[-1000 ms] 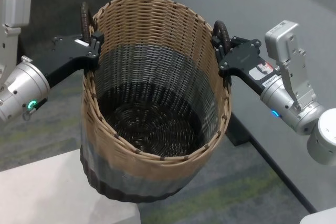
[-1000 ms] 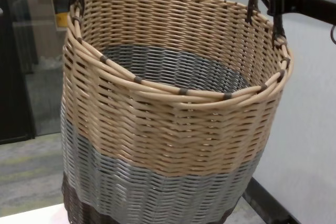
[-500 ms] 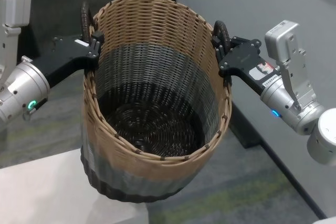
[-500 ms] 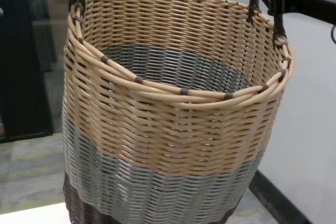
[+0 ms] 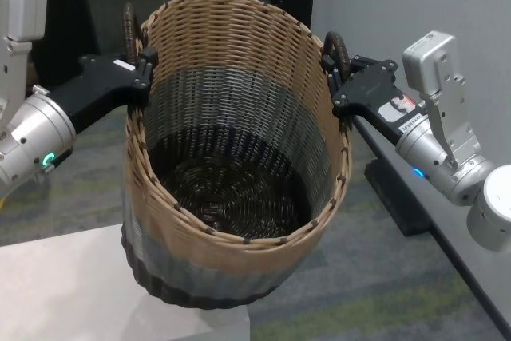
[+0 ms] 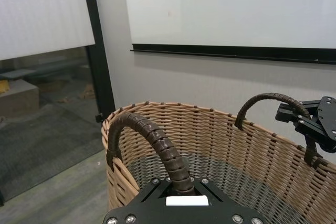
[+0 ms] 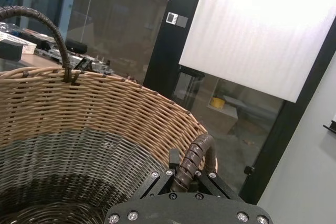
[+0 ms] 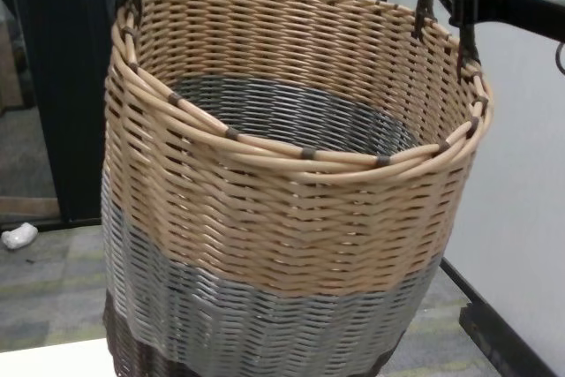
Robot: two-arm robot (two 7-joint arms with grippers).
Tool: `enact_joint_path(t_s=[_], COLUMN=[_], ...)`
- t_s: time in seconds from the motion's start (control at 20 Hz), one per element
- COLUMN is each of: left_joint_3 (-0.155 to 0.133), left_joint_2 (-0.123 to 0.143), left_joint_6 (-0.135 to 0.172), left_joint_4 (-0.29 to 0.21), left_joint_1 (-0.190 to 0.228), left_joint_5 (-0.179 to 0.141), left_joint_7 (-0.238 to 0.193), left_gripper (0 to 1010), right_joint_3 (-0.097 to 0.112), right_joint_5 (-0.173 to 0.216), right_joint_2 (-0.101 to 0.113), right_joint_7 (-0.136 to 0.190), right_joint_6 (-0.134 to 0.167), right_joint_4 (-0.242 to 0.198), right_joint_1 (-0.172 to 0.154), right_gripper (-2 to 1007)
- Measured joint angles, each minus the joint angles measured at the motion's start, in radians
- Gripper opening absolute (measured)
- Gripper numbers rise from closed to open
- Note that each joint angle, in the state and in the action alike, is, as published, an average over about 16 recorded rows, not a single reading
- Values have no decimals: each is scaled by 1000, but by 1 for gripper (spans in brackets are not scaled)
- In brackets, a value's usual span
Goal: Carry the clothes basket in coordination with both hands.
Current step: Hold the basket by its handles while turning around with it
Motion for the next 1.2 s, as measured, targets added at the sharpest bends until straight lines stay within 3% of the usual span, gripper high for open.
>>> enact_joint_path(t_s=[1.2], left_joint_3=[0], left_joint_2=[0], left_joint_6=[0], left_joint_4=[0], left_joint_1=[0], left_joint_5=[0], left_joint_7=[0], left_gripper=[0], right_joint_3=[0], right_joint_5=[0], right_joint_2=[0], right_joint_7=[0], right_joint_6=[0], right_joint_4=[0], right_joint_1=[0], right_gripper=[66])
